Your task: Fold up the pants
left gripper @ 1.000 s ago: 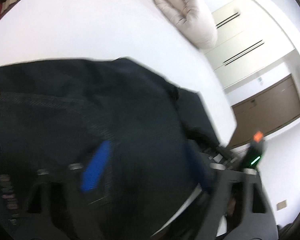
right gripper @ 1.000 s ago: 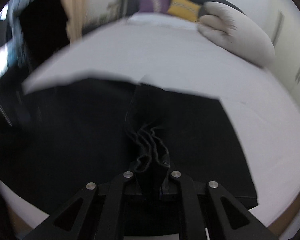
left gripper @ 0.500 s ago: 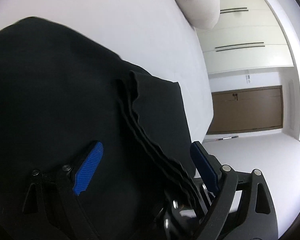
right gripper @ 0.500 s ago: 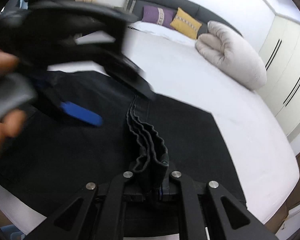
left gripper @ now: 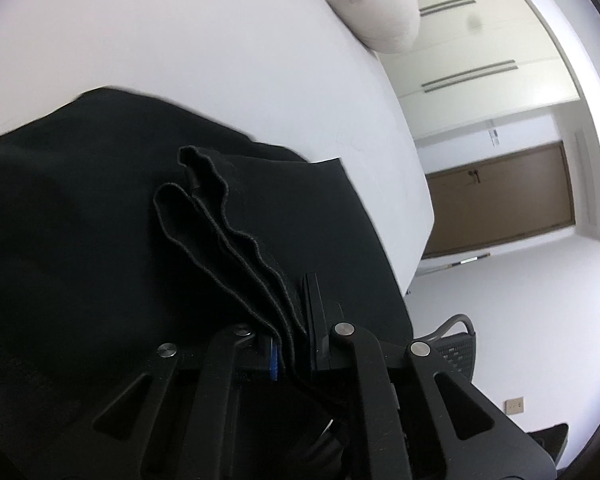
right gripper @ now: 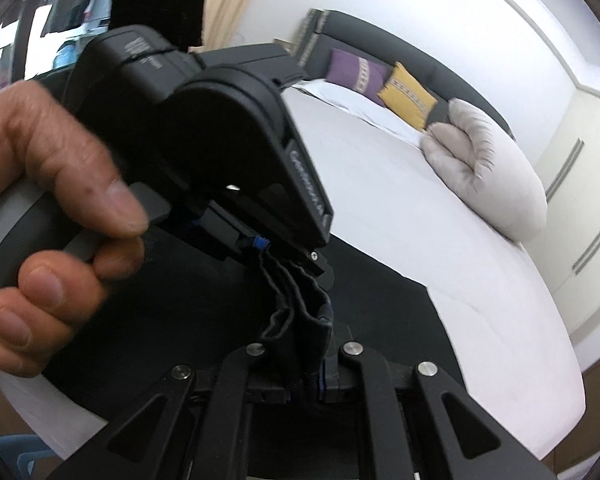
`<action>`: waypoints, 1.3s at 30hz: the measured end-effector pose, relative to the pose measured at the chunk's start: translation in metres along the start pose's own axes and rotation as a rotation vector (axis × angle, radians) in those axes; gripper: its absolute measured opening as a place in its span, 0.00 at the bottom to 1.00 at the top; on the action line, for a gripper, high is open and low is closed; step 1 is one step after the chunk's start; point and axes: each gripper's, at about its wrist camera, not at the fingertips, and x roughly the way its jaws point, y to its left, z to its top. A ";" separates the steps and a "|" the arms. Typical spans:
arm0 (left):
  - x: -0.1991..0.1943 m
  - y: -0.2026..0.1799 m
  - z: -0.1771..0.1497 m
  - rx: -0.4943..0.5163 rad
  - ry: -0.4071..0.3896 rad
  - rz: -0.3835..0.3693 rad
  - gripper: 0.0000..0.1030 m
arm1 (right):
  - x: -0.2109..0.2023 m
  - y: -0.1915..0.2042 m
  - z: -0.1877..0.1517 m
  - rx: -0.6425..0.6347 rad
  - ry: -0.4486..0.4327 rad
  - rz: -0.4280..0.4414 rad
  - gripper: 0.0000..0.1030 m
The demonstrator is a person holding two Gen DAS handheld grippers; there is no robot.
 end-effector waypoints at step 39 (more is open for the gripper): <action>-0.060 0.057 -0.046 0.049 -0.081 0.256 0.11 | 0.004 0.040 -0.011 -0.012 0.102 0.201 0.60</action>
